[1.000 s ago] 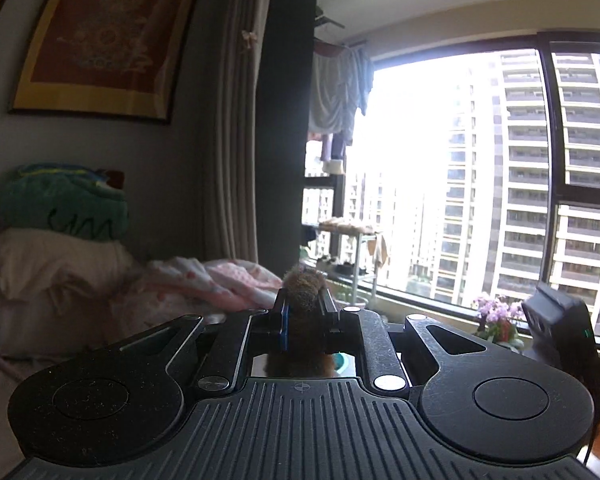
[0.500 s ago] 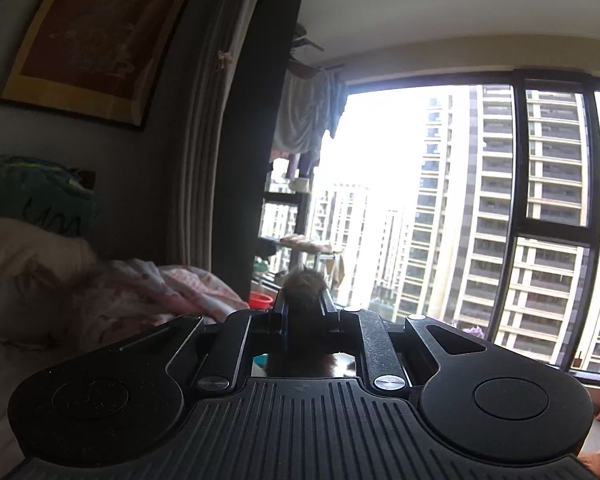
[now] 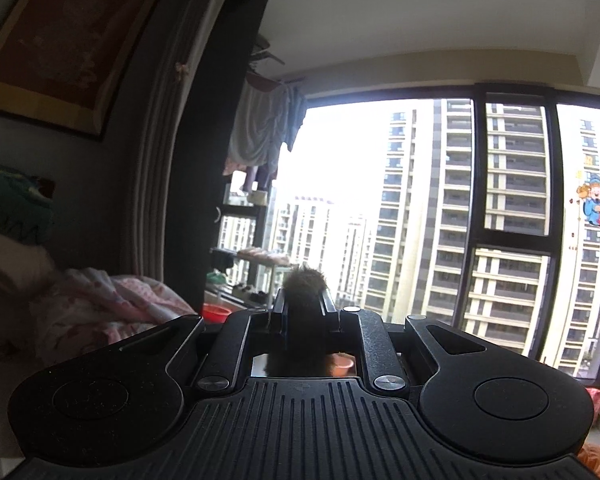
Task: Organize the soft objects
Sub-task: 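Lift the furry keychain with the left tool and carry it toward the box, then grasp the white towel with the right tool while the left tool holds the keychain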
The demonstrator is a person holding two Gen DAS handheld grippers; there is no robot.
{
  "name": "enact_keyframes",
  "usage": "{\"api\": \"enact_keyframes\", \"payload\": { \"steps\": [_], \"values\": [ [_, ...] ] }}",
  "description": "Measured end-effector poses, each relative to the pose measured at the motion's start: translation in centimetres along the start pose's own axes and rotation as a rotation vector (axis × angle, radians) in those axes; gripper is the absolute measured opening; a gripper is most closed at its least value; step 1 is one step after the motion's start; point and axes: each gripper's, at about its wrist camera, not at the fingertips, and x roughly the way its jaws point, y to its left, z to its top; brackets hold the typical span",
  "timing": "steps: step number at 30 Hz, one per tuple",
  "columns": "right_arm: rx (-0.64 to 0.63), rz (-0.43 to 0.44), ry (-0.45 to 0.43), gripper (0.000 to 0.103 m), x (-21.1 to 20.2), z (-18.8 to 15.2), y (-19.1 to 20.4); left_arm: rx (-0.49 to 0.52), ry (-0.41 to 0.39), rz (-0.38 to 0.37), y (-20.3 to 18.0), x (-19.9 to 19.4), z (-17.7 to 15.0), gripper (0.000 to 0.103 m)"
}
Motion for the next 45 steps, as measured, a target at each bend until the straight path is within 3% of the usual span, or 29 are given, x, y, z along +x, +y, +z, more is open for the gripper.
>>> {"api": "enact_keyframes", "payload": {
  "steps": [1,2,4,8,10,11,12,13,15,19,24,26,27,29,30,35,42,45],
  "values": [
    [-0.021,0.001,-0.036,0.085,-0.4,0.0,0.5,0.0,0.01,-0.01,-0.4,0.2,-0.3,0.016],
    [-0.04,-0.011,-0.078,0.09,-0.6,0.0,1.1,0.002,0.021,-0.015,-0.8,0.4,-0.7,0.016],
    [-0.063,-0.014,-0.139,0.09,-0.4,-0.2,2.1,0.003,0.04,-0.023,-1.4,0.7,-1.7,0.016],
    [-0.04,0.108,-0.102,0.09,2.4,-0.4,3.9,-0.023,0.096,-0.04,-2.2,1.3,-4.4,0.016],
    [-0.063,0.101,-0.079,0.088,3.9,-0.8,5.1,-0.037,0.13,-0.05,-2.4,1.7,-5.7,0.016],
    [-0.08,0.066,-0.071,0.085,4.6,-1.0,5.6,-0.04,0.142,-0.049,-2.3,1.8,-6.2,0.016],
    [-0.105,0.011,-0.047,0.067,5.5,-1.3,6.0,-0.041,0.152,-0.049,-2.3,1.9,-6.6,0.016],
    [-0.129,-0.025,-0.01,0.034,6.2,-1.5,6.2,-0.043,0.157,-0.047,-2.2,1.9,-6.7,0.016],
    [-0.132,-0.029,0.104,0.006,7.5,-2.0,5.6,-0.05,0.145,-0.034,-1.8,1.8,-6.5,0.016],
    [-0.072,-0.081,0.181,0.001,6.8,-3.2,2.9,-0.071,0.08,-0.009,-0.6,1.3,-4.7,0.016],
    [0.016,-0.153,0.145,0.001,2.7,-3.8,-0.5,-0.069,0.045,-0.005,-0.4,1.4,-3.6,0.016],
    [0.026,-0.15,0.15,0.002,2.3,-4.0,-1.0,-0.063,0.051,-0.009,-0.5,1.6,-3.7,0.016],
    [0.04,-0.132,0.159,0.009,2.6,-4.1,-1.1,-0.056,0.06,-0.003,-0.6,1.8,-4.0,0.016],
    [0.081,-0.09,0.182,0.048,3.9,-4.6,-1.0,-0.046,0.087,0.019,-0.5,2.3,-5.2,0.017],
    [0.099,-0.078,0.192,0.074,4.7,-4.9,-0.8,-0.05,0.104,0.029,-0.4,2.5,-6.1,0.017],
    [0.201,-0.062,0.2,0.076,7.2,-6.6,-0.9,-0.146,0.213,0.086,1.6,2.3,-12.9,0.017],
    [0.475,-0.1,0.323,0.079,10.8,-8.8,-4.1,-0.291,0.331,0.185,5.6,1.0,-21.7,0.016],
    [0.415,-0.099,0.335,0.08,12.2,-8.4,-2.1,-0.333,0.332,0.221,7.2,0.2,-22.7,0.016]
  ]
}}
